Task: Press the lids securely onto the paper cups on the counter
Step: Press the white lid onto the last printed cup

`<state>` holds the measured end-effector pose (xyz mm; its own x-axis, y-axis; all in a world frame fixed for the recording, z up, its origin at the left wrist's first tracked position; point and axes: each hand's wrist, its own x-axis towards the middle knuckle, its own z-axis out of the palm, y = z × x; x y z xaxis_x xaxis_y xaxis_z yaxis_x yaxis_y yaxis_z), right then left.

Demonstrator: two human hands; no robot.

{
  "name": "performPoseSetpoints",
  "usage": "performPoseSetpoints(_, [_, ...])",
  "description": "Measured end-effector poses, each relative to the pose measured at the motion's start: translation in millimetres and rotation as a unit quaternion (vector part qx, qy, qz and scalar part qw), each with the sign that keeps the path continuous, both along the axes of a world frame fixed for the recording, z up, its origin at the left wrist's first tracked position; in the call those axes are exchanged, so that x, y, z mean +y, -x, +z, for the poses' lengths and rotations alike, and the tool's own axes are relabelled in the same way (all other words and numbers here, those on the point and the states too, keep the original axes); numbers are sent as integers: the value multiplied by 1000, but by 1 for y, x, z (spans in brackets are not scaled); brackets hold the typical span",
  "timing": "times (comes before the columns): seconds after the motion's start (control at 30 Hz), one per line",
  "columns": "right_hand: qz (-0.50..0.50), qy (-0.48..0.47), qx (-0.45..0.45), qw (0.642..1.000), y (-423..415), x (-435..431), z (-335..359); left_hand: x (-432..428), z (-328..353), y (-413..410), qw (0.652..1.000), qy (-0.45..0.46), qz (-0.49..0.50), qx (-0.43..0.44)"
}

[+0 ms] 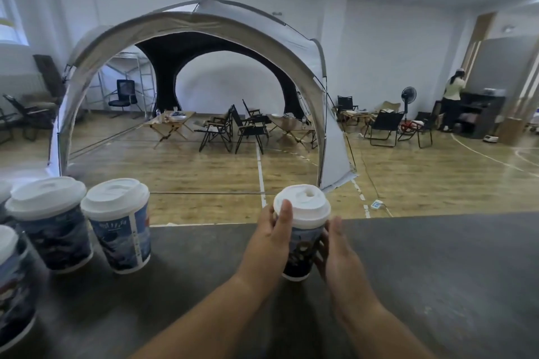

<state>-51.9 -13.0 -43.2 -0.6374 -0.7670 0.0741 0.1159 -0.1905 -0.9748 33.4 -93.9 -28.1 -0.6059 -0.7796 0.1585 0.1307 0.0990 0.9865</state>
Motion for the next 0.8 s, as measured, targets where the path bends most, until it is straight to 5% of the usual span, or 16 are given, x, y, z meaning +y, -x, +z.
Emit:
performPoseSetpoints(0.13, [69, 2, 16, 997, -35, -6, -8, -8, -2, -39, 998, -16, 37, 42])
performPoseSetpoints(0.43, [9, -75, -16, 997, 7, -41, 35, -15, -14, -36, 992, -9, 22, 123])
performPoseSetpoints(0.57, [138, -121, -104, 977, 22, -64, 57, -21, -16, -34, 990, 19, 8, 137])
performPoseSetpoints(0.8, [187, -159, -68, 967, 20, -73, 63, -27, -17, -34, 989, 34, -7, 146])
